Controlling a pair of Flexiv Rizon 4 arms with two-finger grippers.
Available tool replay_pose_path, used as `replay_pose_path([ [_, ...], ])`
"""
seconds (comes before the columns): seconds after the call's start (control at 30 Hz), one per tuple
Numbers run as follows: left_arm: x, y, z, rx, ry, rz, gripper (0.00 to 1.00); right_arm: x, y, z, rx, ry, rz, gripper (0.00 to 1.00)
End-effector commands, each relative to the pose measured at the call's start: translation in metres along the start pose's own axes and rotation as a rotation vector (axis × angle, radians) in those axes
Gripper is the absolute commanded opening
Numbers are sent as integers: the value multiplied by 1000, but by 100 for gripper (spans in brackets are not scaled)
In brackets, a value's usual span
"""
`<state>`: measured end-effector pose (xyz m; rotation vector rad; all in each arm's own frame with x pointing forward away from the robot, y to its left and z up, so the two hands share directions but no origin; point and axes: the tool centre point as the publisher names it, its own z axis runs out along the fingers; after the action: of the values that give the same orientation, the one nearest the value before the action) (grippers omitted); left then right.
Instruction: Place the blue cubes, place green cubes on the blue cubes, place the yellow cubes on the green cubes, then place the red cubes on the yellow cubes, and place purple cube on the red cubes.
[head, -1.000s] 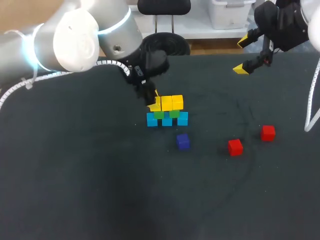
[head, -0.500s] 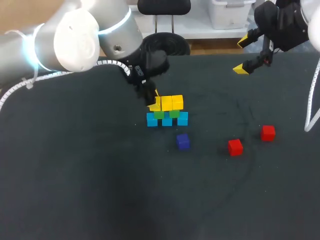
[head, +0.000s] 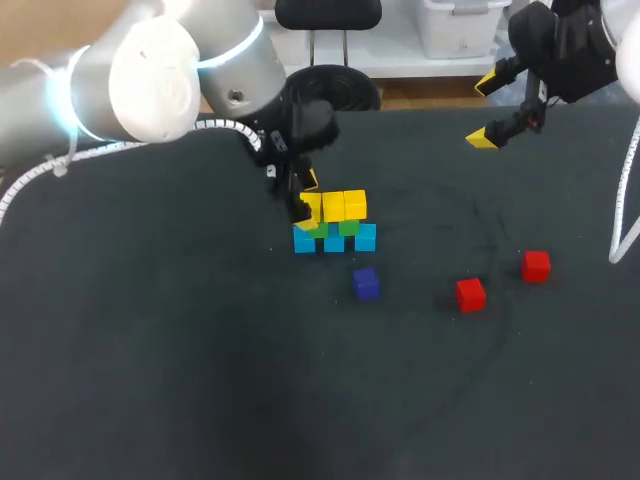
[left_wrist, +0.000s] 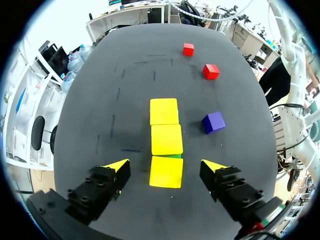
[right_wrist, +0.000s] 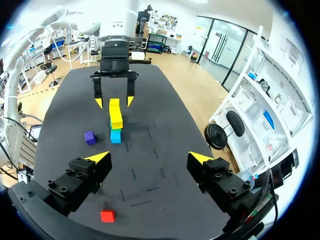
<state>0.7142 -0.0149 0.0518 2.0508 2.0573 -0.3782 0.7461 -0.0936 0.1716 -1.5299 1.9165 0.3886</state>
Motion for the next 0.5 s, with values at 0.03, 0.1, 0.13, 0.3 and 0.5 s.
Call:
replay_pose_path([
  [0.03, -1, 3, -3, 1, 5, 0, 95, 0, -1, 1, -3, -2, -1, 100],
  [0.1, -2, 3, -7, -6, 6, 6, 94, 0, -1, 1, -3, -2, -1, 100],
  [0.13, -2, 2, -10, -8, 4, 8, 95, 0, -1, 1, -3, -2, -1, 100],
  [0.3, -4, -3, -22, -25, 13, 32, 95, 0, -1, 1, -3, -2, -1, 100],
  [0.5, -1, -13, -34, -31, 14, 48, 96, 0, -1, 1, -3, -2, -1, 100],
])
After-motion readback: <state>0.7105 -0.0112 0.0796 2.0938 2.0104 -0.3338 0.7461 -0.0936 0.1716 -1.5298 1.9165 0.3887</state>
